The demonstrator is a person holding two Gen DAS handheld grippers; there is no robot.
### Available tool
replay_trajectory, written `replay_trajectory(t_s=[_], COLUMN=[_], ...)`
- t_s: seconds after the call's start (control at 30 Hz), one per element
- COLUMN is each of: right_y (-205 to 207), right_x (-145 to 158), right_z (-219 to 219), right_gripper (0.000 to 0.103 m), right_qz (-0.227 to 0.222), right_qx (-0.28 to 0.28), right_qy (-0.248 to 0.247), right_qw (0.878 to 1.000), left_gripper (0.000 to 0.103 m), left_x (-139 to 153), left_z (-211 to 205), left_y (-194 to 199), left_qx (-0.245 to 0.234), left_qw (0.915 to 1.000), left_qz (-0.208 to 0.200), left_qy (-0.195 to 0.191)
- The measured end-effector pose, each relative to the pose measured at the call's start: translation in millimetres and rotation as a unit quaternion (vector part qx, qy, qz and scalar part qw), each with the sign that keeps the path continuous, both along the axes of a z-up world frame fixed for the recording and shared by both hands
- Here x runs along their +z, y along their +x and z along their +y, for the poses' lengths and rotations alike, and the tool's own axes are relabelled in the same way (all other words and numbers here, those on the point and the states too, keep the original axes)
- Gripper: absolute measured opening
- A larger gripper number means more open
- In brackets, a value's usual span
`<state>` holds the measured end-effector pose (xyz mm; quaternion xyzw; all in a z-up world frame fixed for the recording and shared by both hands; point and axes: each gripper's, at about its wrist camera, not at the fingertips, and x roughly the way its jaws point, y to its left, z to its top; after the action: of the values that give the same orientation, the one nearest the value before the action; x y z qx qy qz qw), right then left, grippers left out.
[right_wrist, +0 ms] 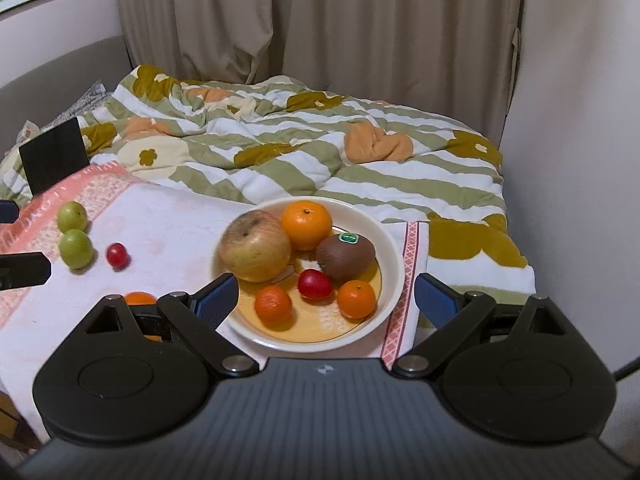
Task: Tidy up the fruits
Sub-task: 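Withdraw both tools from the bowl back over the green apples and orange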
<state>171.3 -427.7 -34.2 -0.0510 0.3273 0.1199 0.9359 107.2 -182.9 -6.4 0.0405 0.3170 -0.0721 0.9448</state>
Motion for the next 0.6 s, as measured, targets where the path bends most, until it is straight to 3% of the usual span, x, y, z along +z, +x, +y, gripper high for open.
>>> replay_trajectory(t_s=[0.17,0.37,0.6], right_y=[-22.5,-50.2,-75.1], right_x=[19.4,36.1,43.9], right_z=[14.4,40.0,79.0], right_gripper=[0.103,0.103,0.103], right_qz=[0.002,-0.003,-0.008], right_qx=[-0.018,-0.042,-0.087], right_qy=[0.006,0.011,0.019], right_qw=[1.0,0.999,0.996], left_gripper=[0.1,0.1,0.103], left_x=[13.7,17.7,19.1], left_z=[27.4,71.2,121.4], left_y=[-19.9,-29.3,-27.7], left_qx=[0.016,0.03,0.018], left_qw=[0.9995,0.9991,0.9992], left_qz=[-0.02,-0.028,-0.033], left_qy=[0.018,0.013,0.012])
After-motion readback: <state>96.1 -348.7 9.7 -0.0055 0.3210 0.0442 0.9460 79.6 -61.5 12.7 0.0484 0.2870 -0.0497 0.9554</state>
